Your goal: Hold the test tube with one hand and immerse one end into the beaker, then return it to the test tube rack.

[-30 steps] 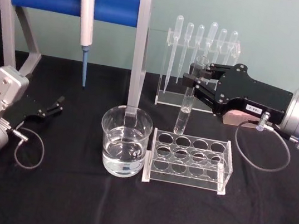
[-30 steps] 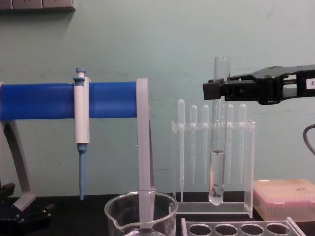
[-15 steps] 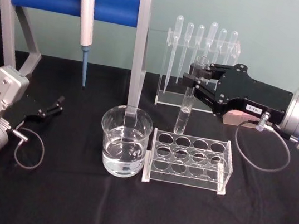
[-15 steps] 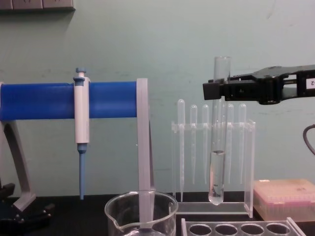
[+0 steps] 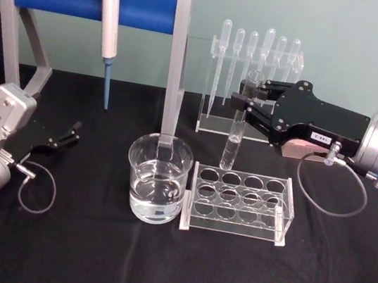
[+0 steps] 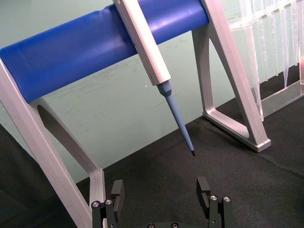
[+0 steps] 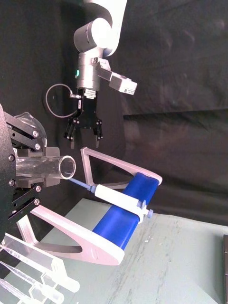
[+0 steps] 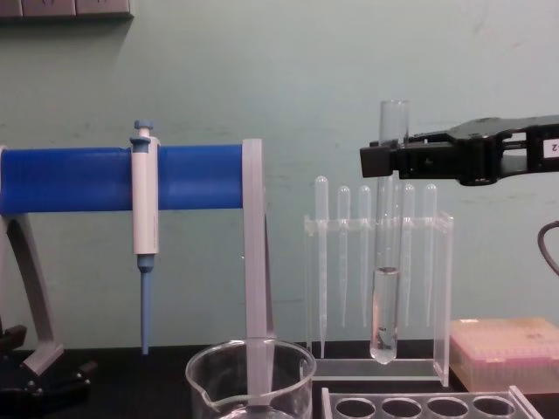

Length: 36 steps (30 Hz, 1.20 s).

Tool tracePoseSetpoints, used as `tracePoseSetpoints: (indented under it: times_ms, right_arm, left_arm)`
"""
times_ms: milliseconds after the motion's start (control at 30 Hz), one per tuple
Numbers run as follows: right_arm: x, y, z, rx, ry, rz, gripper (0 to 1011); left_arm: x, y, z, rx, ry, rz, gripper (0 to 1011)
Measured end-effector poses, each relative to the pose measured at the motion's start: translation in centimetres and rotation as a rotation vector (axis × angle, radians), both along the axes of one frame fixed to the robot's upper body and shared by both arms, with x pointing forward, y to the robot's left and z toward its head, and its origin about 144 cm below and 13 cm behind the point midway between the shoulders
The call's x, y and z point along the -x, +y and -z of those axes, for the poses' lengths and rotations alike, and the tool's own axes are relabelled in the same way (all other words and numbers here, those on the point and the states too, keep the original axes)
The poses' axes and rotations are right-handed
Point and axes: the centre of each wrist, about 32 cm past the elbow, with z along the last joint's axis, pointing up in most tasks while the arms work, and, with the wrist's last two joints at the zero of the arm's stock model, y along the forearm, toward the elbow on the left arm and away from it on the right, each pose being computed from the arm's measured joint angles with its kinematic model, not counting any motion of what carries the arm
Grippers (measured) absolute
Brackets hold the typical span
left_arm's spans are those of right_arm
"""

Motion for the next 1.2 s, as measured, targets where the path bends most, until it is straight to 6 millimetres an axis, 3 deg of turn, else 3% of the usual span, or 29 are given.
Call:
tracePoseSetpoints:
  times_ms: [1200]
  right_arm:
    - [0.00,0.00,0.00,0.000,0.000,0.000,241]
  left_arm:
    - [0.00,0.00,0.00,0.000,0.000,0.000,1000]
